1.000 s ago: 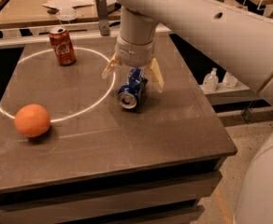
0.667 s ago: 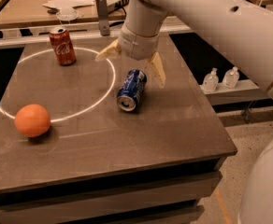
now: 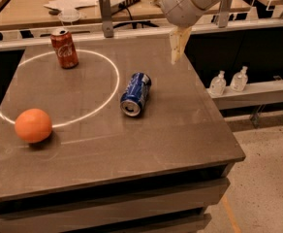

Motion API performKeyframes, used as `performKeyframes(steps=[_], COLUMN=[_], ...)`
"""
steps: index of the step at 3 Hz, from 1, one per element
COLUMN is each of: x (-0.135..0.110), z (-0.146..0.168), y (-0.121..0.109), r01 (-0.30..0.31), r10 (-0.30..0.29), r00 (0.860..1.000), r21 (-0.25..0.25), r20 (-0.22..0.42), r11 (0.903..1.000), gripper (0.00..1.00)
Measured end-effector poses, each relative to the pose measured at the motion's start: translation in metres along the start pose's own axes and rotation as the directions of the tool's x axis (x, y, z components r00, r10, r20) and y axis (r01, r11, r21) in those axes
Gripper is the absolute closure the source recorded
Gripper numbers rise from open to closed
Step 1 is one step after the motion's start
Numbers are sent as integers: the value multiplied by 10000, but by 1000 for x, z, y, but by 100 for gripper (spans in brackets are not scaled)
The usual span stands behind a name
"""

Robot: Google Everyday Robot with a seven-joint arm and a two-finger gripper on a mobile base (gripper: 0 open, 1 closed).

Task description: Knock pepsi can over

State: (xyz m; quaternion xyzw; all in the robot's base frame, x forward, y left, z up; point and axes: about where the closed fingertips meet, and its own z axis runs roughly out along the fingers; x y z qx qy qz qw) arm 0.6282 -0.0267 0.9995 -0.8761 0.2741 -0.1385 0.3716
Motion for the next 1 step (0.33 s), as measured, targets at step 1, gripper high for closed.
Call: performKeyframes(steps=[1], x=[-5], z=[6], y=[-1], r01=[115], r10=[-113], r00=[9998], r21=[-128], r20=[162], r11=[9999], gripper=[0])
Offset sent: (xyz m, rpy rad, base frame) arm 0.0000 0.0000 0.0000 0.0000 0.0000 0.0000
